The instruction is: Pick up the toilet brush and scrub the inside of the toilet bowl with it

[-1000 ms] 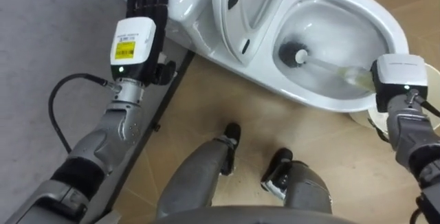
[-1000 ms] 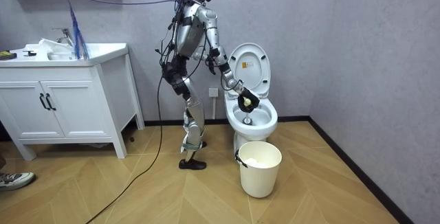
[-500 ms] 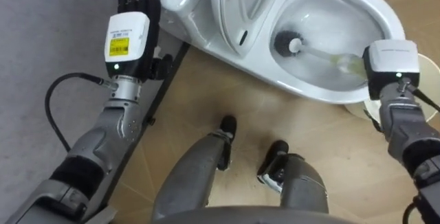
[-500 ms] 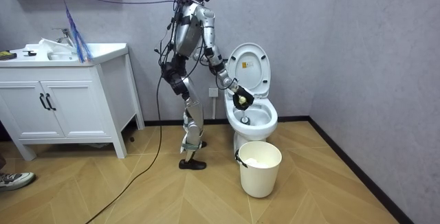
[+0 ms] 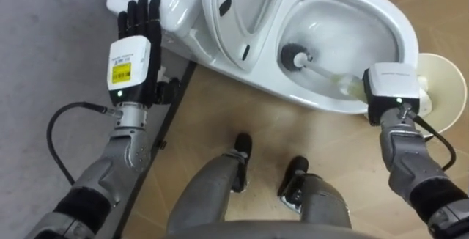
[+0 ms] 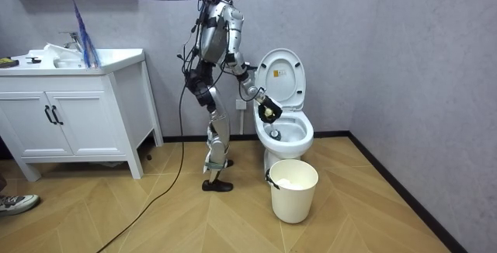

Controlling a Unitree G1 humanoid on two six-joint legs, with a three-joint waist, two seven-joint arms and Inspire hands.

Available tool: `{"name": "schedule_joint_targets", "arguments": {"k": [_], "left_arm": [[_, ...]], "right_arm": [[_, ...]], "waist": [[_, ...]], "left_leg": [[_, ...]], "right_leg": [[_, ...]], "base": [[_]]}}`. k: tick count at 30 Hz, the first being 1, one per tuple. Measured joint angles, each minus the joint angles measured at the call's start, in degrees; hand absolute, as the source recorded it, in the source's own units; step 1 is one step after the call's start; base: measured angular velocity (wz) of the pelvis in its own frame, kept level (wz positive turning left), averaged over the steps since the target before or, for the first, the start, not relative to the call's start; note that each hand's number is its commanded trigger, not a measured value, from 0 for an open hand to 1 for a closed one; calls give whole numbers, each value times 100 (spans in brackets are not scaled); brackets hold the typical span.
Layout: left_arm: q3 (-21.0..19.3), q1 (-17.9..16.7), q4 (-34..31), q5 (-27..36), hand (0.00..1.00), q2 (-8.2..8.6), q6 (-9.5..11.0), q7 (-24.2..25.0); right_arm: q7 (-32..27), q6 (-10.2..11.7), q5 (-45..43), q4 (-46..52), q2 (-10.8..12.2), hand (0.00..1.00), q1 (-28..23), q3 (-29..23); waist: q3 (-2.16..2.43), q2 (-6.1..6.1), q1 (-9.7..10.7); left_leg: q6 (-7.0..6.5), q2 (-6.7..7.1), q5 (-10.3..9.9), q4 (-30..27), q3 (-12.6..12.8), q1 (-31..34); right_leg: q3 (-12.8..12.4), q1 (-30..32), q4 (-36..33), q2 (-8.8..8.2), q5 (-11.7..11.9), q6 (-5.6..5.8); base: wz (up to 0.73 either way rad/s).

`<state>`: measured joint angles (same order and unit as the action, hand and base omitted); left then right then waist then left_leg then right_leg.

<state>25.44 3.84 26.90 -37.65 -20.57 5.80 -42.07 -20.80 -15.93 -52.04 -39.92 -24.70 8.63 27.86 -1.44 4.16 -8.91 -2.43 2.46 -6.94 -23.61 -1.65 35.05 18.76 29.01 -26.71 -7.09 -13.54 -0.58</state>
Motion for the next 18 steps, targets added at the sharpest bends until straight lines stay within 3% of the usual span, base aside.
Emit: {"name": "schedule_joint_targets", "arguments": {"k": [2,5,7,10,13,16,18], "left_arm": [[6,1,2,1,0,-4,-1,10],[42,29,4,13,0,-27,-6,12],[57,135,3,83,0,-79,17,4],[-12,147,-182,68,0,-90,5,-31],[-51,185,-226,-35,0,-86,9,-62],[-65,210,-231,-127,0,-84,-59,-89],[-65,243,-222,-128,0,-84,-89,-63]], "right_arm": [[-44,62,64,-194,-38,100,114,13],[-191,363,772,-942,-34,100,558,18],[-297,717,1507,-1506,-74,100,885,-4],[-464,1039,2109,-1685,-92,100,1163,-364],[-614,1119,2085,-1839,-167,100,1417,-677],[-615,1116,1955,-1760,-204,100,1436,-661],[-615,1114,1877,-1770,-198,100,1431,-631]], "waist": [[-1,0,-4],[-25,-36,-10],[-102,-129,-15],[-159,-231,63],[-183,-290,101],[-190,-382,92],[-190,-381,73]], "left_leg": [[5,-8,-2,-5,1,9],[9,-47,-2,-25,34,25],[7,10,6,-29,84,79],[-14,90,52,-126,112,318],[-24,128,62,-229,95,453],[-26,115,61,-315,136,502],[-28,106,59,-330,146,500]], "right_leg": [[-28,12,-10,7,-7,-11],[-54,63,-107,-15,-8,-27],[-123,219,-336,-109,-105,-45],[-126,545,-616,-286,-191,-56],[-145,669,-731,-313,-228,-46],[-173,708,-742,-325,-244,-42],[-215,711,-743,-291,-242,-37]], "base": [[0],[0],[0],[5],[10],[0],[-3]]}}
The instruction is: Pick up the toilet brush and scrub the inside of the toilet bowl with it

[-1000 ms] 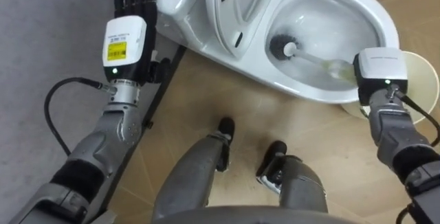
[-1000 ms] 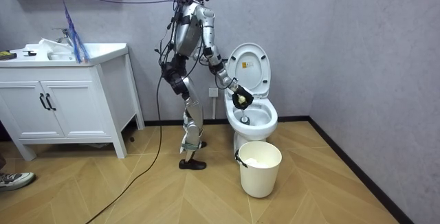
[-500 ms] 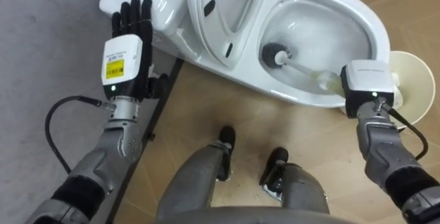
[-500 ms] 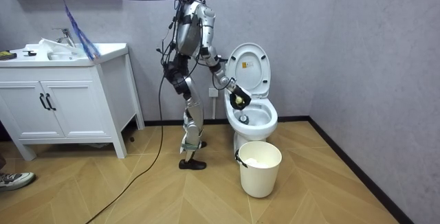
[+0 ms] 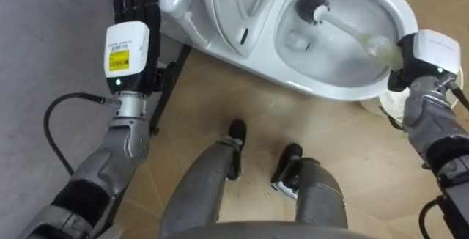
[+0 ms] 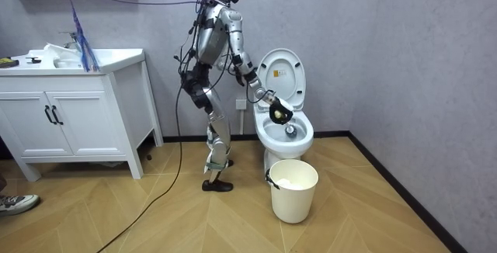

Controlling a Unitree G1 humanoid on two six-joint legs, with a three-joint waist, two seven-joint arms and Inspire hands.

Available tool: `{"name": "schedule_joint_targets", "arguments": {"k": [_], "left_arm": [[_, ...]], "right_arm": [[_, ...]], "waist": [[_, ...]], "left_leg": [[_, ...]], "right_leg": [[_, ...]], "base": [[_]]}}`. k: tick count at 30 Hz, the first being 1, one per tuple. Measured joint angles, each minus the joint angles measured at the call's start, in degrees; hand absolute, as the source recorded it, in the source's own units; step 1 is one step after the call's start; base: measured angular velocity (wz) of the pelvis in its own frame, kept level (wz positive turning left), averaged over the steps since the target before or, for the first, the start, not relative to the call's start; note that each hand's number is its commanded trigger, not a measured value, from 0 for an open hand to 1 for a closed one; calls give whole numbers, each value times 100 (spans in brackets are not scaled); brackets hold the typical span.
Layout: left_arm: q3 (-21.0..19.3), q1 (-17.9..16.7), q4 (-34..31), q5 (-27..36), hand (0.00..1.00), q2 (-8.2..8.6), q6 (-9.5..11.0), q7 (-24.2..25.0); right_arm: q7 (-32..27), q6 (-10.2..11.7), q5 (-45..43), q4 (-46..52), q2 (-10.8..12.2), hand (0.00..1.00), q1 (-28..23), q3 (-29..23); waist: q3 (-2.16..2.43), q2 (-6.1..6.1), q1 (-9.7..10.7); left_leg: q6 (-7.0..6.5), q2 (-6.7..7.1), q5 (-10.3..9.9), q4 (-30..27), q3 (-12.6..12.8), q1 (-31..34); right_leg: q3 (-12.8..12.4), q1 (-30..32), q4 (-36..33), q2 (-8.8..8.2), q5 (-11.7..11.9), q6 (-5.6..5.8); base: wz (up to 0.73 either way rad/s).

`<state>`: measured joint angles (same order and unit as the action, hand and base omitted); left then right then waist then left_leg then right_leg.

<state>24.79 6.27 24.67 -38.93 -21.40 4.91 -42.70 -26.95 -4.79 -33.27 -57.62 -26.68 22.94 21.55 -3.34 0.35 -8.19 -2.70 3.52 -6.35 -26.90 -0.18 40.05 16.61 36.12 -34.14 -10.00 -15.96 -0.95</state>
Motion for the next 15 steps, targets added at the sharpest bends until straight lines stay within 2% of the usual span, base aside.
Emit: {"name": "schedule_joint_targets", "arguments": {"k": [2,5,9,11,13,15], "left_arm": [[1,50,25,-1,0,21,-25,65],[25,63,76,-3,0,75,-79,114],[91,62,69,2,0,111,-89,190],[88,-36,67,-16,0,116,-88,186],[71,-96,65,-53,0,217,-115,182],[73,-196,63,-52,0,302,-139,183]], "right_arm": [[-2,-8,-54,22,27,100,-53,133],[18,-53,-380,34,218,100,-251,302],[149,-304,-644,34,292,100,-430,469],[161,-367,-779,61,359,100,-491,467],[194,-500,-837,192,363,100,-590,468],[215,-571,-937,264,423,100,-696,468]], "waist": [[5,9,-6],[16,82,-1],[30,278,3],[60,353,-1],[130,501,-3],[146,544,-5]], "left_leg": [[-1,-5,-1,-6,-10,-13],[3,-8,-3,0,-96,-79],[2,10,-2,14,-172,-85],[1,6,-3,21,-170,-85],[2,-14,-4,54,-165,-128],[4,-22,-2,176,-136,-261]], "right_leg": [[7,-19,5,7,3,2],[151,-168,80,34,25,-14],[224,-230,154,42,42,-1],[218,-235,187,52,46,4],[224,-321,319,114,86,12],[224,-412,361,121,88,12]], "base": [[0],[13],[8],[0],[0],[-5]]}}
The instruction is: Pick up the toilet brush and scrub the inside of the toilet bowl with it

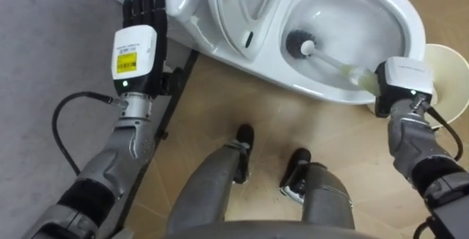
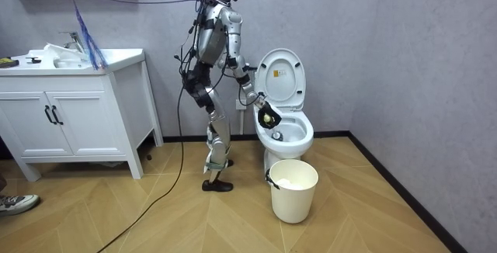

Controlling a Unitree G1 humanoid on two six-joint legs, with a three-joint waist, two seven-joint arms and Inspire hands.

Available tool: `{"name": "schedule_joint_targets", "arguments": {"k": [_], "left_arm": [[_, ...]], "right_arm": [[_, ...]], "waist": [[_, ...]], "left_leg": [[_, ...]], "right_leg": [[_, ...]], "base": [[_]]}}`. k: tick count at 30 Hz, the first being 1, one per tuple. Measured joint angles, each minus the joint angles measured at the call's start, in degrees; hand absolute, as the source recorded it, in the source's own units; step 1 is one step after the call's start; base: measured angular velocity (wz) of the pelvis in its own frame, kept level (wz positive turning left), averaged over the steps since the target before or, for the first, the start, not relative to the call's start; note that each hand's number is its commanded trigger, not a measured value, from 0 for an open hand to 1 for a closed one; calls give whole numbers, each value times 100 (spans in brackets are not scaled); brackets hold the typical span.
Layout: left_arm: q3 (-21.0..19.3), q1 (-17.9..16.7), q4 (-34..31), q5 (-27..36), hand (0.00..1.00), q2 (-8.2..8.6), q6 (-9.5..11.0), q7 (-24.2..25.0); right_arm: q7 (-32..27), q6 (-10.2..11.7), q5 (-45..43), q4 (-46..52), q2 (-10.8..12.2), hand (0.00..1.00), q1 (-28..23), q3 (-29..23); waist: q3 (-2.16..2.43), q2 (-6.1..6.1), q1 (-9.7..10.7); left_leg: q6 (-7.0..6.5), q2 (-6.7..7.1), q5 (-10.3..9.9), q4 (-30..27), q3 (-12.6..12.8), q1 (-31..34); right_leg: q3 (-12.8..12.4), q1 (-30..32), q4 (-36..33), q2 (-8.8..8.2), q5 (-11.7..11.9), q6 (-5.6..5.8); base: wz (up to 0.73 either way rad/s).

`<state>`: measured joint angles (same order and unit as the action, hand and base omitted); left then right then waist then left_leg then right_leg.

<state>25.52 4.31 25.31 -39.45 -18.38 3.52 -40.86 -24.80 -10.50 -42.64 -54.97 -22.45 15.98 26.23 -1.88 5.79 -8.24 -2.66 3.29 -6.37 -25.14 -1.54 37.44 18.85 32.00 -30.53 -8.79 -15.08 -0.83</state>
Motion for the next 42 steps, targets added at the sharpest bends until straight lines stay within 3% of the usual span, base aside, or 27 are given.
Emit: {"name": "schedule_joint_targets", "arguments": {"k": [4,9,12,14,16,18,21,25,29,32,35,37,42], "left_arm": [[-43,-169,-16,0,0,-2,9,1],[-91,-218,-21,25,0,-3,25,-31],[-33,-160,-3,158,0,-7,58,-82],[-19,-111,-10,179,0,-13,67,-111],[-7,-38,-24,161,0,-107,110,-157],[-10,12,-97,112,0,-121,131,-254],[-149,15,-121,-144,0,-104,108,-267],[-269,59,-129,-179,0,-60,-21,-158],[-269,194,-99,-163,0,-42,-92,8],[-269,213,-80,-204,0,-4,-117,110],[-245,199,-1,-234,0,249,-164,113],[-230,95,-7,-236,0,383,-191,111],[-261,-26,-18,-238,0,438,-246,85]], "right_arm": [[74,-164,-262,397,69,100,-268,0],[108,-164,-243,381,36,100,-236,0],[1,-47,91,1,-34,100,-24,71],[-89,120,463,-267,-80,100,102,62],[-164,373,1225,-502,-94,100,260,-25],[-247,533,1614,-501,-146,100,354,-207],[-320,681,1813,-506,-149,100,594,-834],[-318,684,1811,-504,-193,100,624,-936],[-307,685,1974,-503,-113,100,539,-934],[-287,678,2033,-483,146,100,407,-930],[-170,660,2017,-506,401,100,221,-713],[-129,514,2010,-507,533,100,77,-727],[4,402,1829,-489,716,100,-37,-711]], "waist": [[12,30,1],[10,26,-23],[-11,-5,-85],[-47,-60,-102],[-124,-245,-96],[-150,-331,-75],[-151,-424,-7],[-149,-565,81],[-145,-555,82],[-112,-499,65],[-55,-285,38],[-48,-127,15],[-20,-16,14]], "left_leg": [[38,-63,-22,91,61,-127],[52,-133,-24,85,139,-113],[52,-152,-24,60,179,-103],[53,-156,-23,58,194,-98],[50,-119,-21,38,326,-41],[48,-73,-20,-48,322,119],[45,-50,-19,-142,334,234],[33,-51,-12,-226,351,222],[3,-65,6,-253,355,217],[-8,-62,12,-244,298,208],[-18,-67,16,-223,270,184],[-30,-59,8,-202,281,172],[-34,-72,3,-88,323,98]], "right_leg": [[-63,-129,187,109,20,-33],[-96,-138,216,173,34,-60],[-126,-114,199,175,34,-74],[-128,-91,164,138,17,-83],[-168,117,-122,-29,-113,-93],[-165,314,-328,-109,-170,-98],[-235,462,-471,-142,-188,-89],[-218,440,-548,-172,-192,-96],[-187,403,-543,-161,-172,-89],[-187,373,-511,-126,-143,-75],[-114,266,-371,-99,-80,-48],[-110,252,-337,-80,-68,-31],[-134,248,-303,-85,-81,-54]], "base": [[-9],[-3],[-4],[0],[3],[15],[1],[-3],[3],[2],[6],[0],[-6]]}}
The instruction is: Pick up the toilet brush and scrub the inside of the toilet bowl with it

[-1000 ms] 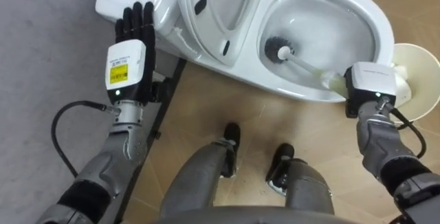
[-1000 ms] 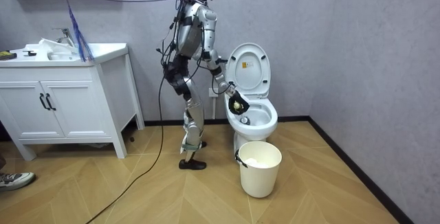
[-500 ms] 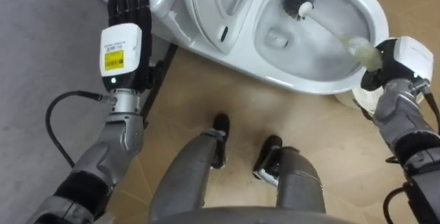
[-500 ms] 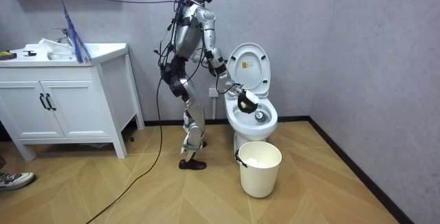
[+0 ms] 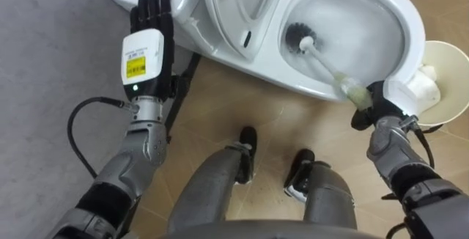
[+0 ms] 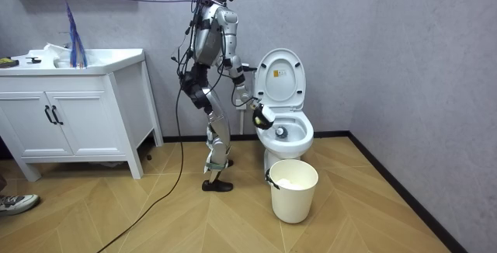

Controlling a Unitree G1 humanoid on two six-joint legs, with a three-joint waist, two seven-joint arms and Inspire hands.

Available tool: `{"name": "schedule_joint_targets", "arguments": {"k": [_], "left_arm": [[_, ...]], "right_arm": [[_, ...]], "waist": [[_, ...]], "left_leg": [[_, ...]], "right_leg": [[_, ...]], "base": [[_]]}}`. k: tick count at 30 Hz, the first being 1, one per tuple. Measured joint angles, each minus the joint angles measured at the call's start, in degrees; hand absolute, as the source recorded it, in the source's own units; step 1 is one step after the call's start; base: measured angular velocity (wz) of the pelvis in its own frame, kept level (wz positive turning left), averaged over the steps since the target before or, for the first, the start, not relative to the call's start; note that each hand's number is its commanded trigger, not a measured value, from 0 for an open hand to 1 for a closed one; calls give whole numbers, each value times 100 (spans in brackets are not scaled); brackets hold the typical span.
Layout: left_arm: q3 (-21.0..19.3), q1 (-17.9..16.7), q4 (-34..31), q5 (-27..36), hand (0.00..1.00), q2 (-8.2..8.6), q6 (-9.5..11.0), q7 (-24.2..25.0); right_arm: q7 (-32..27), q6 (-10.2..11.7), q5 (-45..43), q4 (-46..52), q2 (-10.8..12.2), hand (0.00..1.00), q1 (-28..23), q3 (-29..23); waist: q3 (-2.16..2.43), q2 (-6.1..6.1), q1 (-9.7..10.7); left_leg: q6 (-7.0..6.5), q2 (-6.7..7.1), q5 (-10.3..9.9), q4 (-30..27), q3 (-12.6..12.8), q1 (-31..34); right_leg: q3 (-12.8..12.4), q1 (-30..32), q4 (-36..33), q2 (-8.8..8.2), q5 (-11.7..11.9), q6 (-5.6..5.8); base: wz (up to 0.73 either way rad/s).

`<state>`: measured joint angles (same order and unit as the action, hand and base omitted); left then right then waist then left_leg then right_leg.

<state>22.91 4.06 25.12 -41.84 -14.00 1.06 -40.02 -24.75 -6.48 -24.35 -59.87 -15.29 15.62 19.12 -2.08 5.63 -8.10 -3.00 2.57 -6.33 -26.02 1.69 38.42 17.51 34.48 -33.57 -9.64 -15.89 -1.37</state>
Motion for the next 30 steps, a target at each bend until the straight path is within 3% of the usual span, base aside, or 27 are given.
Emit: {"name": "schedule_joint_targets", "arguments": {"k": [9,14,16,19,24,30], "left_arm": [[-109,-215,20,15,0,-28,1,-100],[-148,-319,18,20,0,-39,34,-80],[-155,-352,-4,24,0,-74,68,-66],[-266,-430,85,10,0,-77,175,70],[-438,-652,132,-91,0,-225,315,383],[-499,-1086,241,-16,0,-268,360,822]], "right_arm": [[279,-311,-1001,615,-15,100,-371,8],[495,-264,-1000,884,-310,100,-698,11],[494,-132,-998,808,-427,100,-813,30],[476,79,-1003,640,-418,100,-1009,91],[564,344,-1022,423,-409,100,-1311,81],[743,415,-1021,377,-409,100,-1771,-29]], "waist": [[4,40,4],[3,20,48],[-5,-94,106],[-29,-256,182],[-1,-555,220],[73,-570,203]], "left_leg": [[112,-144,-45,127,16,-228],[118,-155,-46,135,19,-330],[118,-134,-45,147,45,-410],[117,-80,-46,222,70,-712],[117,-84,-46,452,55,-1243],[115,-83,-48,755,52,-2017]], "right_leg": [[-8,-339,419,274,76,-70],[52,-505,502,260,65,-83],[102,-579,503,209,20,-92],[110,-873,508,162,-49,-50],[122,-1420,783,192,-50,-12],[154,-2293,1320,275,61,90]], "base": [[-4],[3],[12],[8],[1],[1]]}}
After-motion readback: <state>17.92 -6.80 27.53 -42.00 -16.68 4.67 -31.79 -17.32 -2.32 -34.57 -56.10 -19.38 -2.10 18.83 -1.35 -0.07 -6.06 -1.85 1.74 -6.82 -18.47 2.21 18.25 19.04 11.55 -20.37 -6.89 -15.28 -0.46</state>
